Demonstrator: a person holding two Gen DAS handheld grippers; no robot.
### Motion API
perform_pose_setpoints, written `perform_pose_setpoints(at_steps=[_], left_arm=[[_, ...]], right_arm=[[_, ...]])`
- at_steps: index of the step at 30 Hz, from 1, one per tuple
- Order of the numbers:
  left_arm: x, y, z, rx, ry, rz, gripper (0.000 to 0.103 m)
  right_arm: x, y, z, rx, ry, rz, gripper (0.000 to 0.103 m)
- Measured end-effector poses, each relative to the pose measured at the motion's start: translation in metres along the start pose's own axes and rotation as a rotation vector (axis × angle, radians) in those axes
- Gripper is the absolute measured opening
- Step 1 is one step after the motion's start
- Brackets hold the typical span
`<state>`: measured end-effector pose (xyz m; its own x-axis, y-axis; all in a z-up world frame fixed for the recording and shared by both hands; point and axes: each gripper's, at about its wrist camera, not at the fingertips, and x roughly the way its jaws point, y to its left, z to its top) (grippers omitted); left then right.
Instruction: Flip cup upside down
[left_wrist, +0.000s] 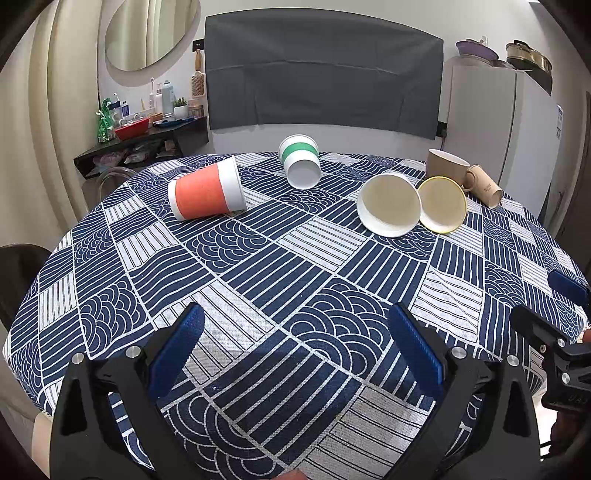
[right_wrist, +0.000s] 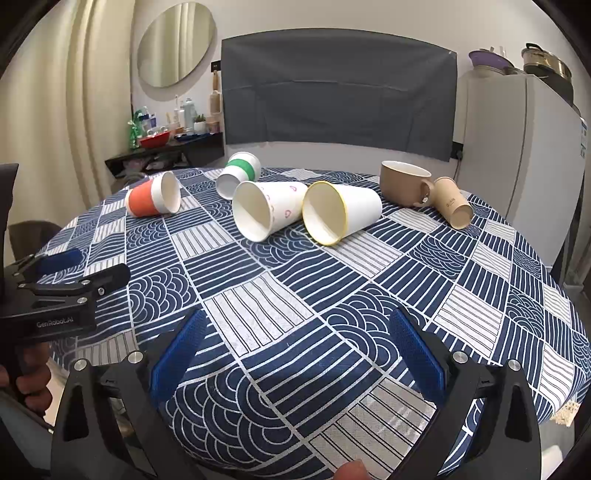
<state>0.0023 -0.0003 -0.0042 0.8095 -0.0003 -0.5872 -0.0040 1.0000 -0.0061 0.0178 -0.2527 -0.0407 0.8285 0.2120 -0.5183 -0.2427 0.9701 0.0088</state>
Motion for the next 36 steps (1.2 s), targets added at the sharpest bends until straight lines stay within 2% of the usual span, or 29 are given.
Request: perform_pose_setpoints(at_steps=[36], left_arm=[[0.0030,0.0029,-0.0009,0.000,0.004,0.020,0.097]], right_arm=[[0.0075,0.0016,-0.0009,-0.005,0.025,0.001,0.095]])
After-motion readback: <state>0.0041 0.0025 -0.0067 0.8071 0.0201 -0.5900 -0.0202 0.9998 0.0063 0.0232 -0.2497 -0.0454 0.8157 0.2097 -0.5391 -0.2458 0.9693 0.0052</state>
